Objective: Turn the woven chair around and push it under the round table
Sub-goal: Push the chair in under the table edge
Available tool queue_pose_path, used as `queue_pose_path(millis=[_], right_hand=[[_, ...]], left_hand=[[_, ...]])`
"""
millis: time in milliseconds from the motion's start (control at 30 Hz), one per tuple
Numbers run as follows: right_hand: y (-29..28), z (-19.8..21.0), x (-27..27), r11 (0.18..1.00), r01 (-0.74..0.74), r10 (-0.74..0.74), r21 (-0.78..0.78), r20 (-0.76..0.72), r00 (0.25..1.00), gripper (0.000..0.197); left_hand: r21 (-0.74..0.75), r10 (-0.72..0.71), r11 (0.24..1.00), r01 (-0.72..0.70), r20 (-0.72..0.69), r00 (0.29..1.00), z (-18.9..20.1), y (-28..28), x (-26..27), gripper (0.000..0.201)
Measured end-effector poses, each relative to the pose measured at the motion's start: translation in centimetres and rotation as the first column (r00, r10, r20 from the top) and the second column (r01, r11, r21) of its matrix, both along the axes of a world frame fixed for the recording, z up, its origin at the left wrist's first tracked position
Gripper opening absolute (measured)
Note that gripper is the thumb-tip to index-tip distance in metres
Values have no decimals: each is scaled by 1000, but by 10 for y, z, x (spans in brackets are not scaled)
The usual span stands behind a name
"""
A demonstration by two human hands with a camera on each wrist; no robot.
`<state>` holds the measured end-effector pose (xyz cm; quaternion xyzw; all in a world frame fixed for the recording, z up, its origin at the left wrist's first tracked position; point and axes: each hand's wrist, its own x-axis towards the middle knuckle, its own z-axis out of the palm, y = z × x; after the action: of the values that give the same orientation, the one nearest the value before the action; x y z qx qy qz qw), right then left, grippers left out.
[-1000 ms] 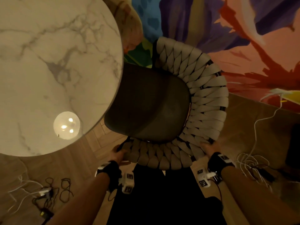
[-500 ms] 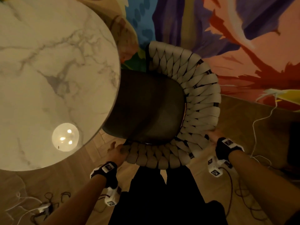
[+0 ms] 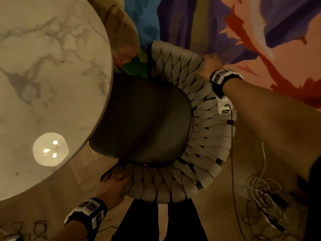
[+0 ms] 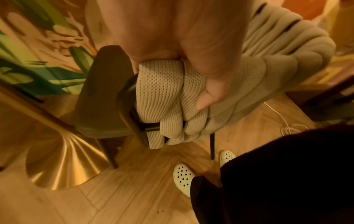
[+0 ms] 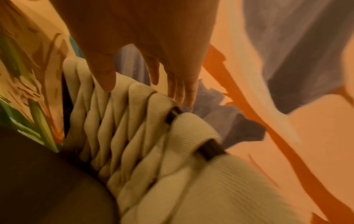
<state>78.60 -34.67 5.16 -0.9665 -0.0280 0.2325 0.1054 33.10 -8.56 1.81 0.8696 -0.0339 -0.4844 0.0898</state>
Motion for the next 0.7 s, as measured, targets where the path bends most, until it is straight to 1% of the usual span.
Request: queue_pose_path(millis=[67,167,233,267,333,367,467,567,633,700], right_hand=[[31,-9,9,999,-24,25,-35,9,1000,76],[64,-17,14,998,32,-30,-59,41,999,73],[75,-16,16,997,44,-41,-64,48,998,69],[76,-19,10,996,48,-46,-72,28,999,69],[70,-9,14,997,77,-77,-21,2,997,69],[67,-10,13,995,95,-95,-5,8,995,69],[69,-12,15,993,115,-116,14,39,993,71],[71,-12,8,993,121,-121,6,23,992,69],[72,-6,0,989,141,-141,45,-5,990,67],[73,0,-6,978,175,-174,118,-19,985,69]], left_hand=[[-7,-72,997,73,38,997,-4,0,1,84],[-41,-38,998,42,95,995,-1,-2,5,81],[-28,-36,999,39,112,993,6,-2,7,75],[-21,-19,1000,22,103,994,10,-5,0,68],[-47,14,999,-10,71,997,19,-9,8,56],[-52,29,998,-27,47,998,22,-10,10,53],[-52,30,998,-27,47,998,27,-9,15,46],[-86,36,996,-36,-1,999,24,-8,6,43],[-97,47,994,-50,-32,998,20,-8,2,45],[-104,54,993,-59,-50,997,19,-8,-3,46]])
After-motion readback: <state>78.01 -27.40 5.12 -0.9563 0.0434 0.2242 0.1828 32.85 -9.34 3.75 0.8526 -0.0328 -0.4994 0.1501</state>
